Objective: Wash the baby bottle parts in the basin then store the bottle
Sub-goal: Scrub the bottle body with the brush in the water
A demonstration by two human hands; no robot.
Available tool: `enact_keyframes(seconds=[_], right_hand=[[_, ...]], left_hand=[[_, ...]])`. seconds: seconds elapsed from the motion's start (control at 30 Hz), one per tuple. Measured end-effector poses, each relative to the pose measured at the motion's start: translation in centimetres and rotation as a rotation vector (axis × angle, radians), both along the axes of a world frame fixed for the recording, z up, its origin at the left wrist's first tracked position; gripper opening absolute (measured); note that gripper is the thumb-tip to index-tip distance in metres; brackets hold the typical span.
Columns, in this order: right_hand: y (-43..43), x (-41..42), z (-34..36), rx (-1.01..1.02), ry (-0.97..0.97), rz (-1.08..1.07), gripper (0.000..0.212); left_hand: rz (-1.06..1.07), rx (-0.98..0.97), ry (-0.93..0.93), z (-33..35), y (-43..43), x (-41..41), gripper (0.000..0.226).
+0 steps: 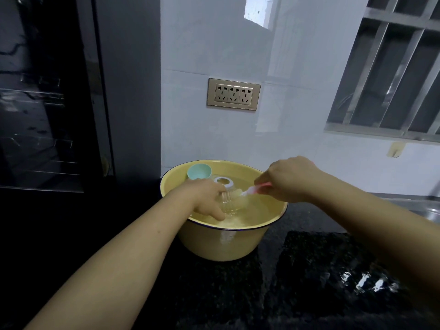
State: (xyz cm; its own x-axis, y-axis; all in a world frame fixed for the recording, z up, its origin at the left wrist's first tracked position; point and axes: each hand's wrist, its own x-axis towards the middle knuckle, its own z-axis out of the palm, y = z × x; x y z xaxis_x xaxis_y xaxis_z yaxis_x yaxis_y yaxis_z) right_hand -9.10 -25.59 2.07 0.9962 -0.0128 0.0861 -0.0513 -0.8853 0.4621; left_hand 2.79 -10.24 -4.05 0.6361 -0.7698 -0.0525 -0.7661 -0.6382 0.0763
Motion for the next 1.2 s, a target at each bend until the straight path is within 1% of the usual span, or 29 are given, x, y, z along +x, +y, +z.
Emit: enact_keyframes(seconds=[0.07, 0.17, 0.27, 0.4, 0.47, 0.57, 0.6, 0.67, 0.73, 0.87, 0.97, 1.13, 1.2], right_hand=[[-0.3, -0.2, 0.2, 0.032, 0.065, -0.016, 0.046], [-0.6, -0.6, 1.2, 0.050, 0.125, -0.035, 0.044], [-0.8, -0.9, 2.0, -0.019, 0.126, -0.067, 0.037], [-0.6, -1.0, 1.2, -0.135, 0.072, -0.120, 0.032], [-0.1, -0.9, 0.0, -0.150, 0.063, -0.140, 0.030], [0.5, -1.0, -1.2, -0.127, 0.050, -0.143, 0.029], [0.6, -1.2, -1.2, -0.122, 0.019, -0.135, 0.028], [0.8, -1.7, -1.0, -0.088, -0.064, -0.120, 0.028], [1.0, -2.5, -0.8, -0.006, -0.126, -0.114, 0.029], [2.0, -4.1, -0.8, 0.110, -0.200, -0.102, 0.032], [2.7, -5.0, -1.0, 0.150, -0.211, -0.096, 0.033], [3.9, -5.3, -1.5, 0.166, -0.204, -0.068, 0.035], [4.2, -4.8, -2.0, 0.138, -0.205, -0.062, 0.034]], left_hand=[[-0.014, 0.062, 0.024, 0.1, 0.0, -0.2, 0.062], [-0.009, 0.146, 0.050, 0.1, 0.1, -0.3, 0.059], [0.016, 0.185, 0.074, 0.1, 0.1, -0.2, 0.054], [0.033, 0.223, 0.085, 0.1, 0.0, -0.2, 0.061], [0.033, 0.235, 0.077, 0.1, 0.0, -0.3, 0.062], [0.039, 0.246, 0.065, 0.0, 0.1, -0.2, 0.055], [0.044, 0.241, 0.061, 0.1, 0.1, -0.2, 0.054], [0.056, 0.220, 0.057, 0.1, 0.1, -0.2, 0.062], [0.057, 0.192, 0.066, 0.1, 0.1, -0.1, 0.064], [0.072, 0.120, 0.109, -0.2, -0.1, 0.4, 0.042], [0.085, 0.071, 0.128, -0.5, -0.2, 0.7, 0.031], [0.094, -0.005, 0.087, -0.6, -0.2, 0.9, 0.034], [0.083, -0.036, 0.072, -0.6, -0.3, 0.9, 0.034]])
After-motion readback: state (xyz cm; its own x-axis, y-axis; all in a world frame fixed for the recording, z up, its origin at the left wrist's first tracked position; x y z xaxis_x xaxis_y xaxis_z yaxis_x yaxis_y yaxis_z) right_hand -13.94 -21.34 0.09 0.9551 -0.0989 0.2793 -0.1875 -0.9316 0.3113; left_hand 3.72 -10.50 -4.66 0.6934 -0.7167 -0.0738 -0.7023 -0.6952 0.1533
